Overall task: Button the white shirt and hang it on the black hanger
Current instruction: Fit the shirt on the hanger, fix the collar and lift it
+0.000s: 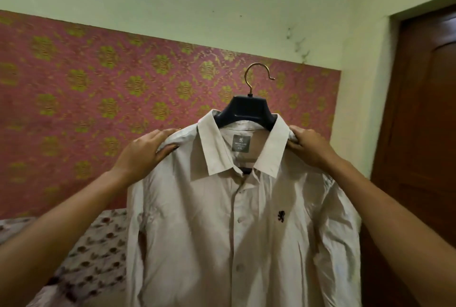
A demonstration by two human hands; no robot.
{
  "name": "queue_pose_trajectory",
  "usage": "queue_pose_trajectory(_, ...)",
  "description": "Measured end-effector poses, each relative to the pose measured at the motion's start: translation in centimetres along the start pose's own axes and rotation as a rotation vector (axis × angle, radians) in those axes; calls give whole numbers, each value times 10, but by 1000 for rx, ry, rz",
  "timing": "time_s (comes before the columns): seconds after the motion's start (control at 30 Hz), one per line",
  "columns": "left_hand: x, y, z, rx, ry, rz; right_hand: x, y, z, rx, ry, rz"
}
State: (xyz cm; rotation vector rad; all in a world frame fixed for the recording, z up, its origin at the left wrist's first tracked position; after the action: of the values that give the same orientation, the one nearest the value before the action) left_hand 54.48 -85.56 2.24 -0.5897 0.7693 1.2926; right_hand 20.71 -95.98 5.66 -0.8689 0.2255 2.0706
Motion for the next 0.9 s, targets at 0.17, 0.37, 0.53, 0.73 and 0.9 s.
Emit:
queue_pose_trajectory(0.17,-57,26,-74,57,3,-79,-5,80,-12,24,1,-111)
queue_pose_trajectory(0.37,-121,35,-165,94,40,-130,-39,154,-31,89,20,-182)
queue_pose_trajectory(0.53,-191,25,-240,103,101,-170,-99,214,-53,104,54,-208)
queue_pose_trajectory(0.73,-296,10,-300,121,206,-194,-166,285,-67,121,203,-230)
queue_pose_trajectory(0.9,-359,5,-341,123,222,-187,-193,355,-92,180,237,-283)
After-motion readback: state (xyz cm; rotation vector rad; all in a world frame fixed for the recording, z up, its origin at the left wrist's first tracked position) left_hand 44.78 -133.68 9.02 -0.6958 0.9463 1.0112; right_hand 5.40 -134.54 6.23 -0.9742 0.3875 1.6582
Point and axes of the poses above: each hand's wrist, its own x-axis away from the middle knuckle, its own z-axis out of the back of the hand, y = z × x, the point moved 5 cm from there along -x, towards the middle knuckle, and after that the axes turned 5 degrees about -x, right-handed, at the moved point
